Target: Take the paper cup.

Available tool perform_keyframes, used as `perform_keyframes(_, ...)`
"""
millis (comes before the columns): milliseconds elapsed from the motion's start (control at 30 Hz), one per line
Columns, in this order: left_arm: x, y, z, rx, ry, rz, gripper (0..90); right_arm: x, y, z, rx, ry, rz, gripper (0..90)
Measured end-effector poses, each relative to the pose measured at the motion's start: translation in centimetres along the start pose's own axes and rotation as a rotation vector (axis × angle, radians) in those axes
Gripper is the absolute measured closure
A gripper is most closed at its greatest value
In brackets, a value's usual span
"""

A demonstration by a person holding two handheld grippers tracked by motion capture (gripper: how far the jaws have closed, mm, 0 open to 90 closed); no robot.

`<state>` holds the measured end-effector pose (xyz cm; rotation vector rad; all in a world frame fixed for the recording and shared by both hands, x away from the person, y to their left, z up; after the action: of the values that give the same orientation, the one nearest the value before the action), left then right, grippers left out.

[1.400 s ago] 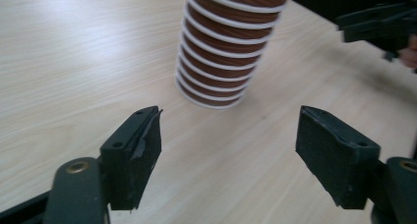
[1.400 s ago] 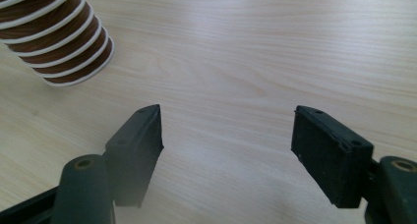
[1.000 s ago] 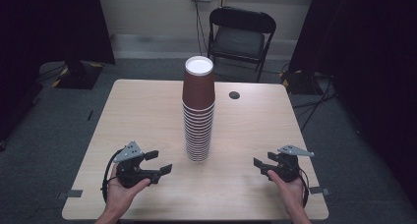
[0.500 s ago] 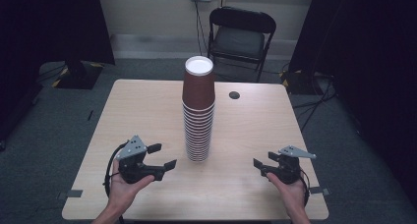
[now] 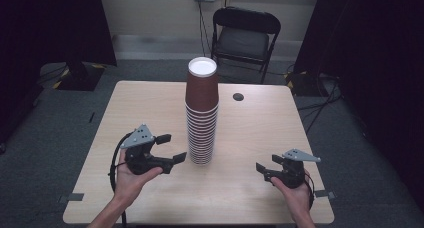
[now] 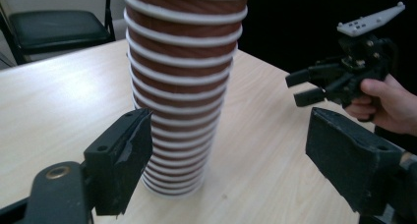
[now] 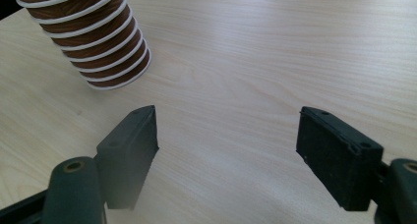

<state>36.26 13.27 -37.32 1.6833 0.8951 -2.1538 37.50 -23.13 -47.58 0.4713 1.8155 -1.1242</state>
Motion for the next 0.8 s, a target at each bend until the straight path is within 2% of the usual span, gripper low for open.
perform_keyframes(200,-1.7,0.2,0.1,-0.004,0.036,0.004,18.8,0.0,0.0,-0.1,-0.008,-0.006,-0.007,22.4)
perform_keyframes(333,-2.9,0.2,0.0,-0.011,0.029,0.034,15.7,0.0,0.0,-0.2,-0.012,-0.002,-0.003,23.6)
perform_keyframes(467,-4.5,0.4,0.0,0.007,0.043,0.036,15.4,0.0,0.1,-0.1,-0.016,-0.003,-0.006,23.4)
perform_keyframes(567,-5.6,0.4,0.2,0.019,0.03,0.057,15.4,0.0,0.2,-0.2,-0.017,-0.007,-0.008,23.4)
perform_keyframes(600,-6.0,0.4,0.2,0.021,0.045,0.061,15.7,0.0,0.1,-0.2,-0.02,-0.006,-0.007,23.3)
perform_keyframes(800,-8.3,0.6,0.4,0.005,0.054,0.106,15.5,0.1,0.1,-0.1,-0.028,-0.009,-0.012,23.2)
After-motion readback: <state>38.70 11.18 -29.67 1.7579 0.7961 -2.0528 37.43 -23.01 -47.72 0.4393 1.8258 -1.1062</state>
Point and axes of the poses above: each handheld gripper's, and its own axes: y roughly forward along the jaws, x roughly out of its underside, z roughly to its right, the point moved 5 cm from there along y, roughly forward along the jaws, and after that the axes turned 3 degrees about z, right-handed, at the moved point
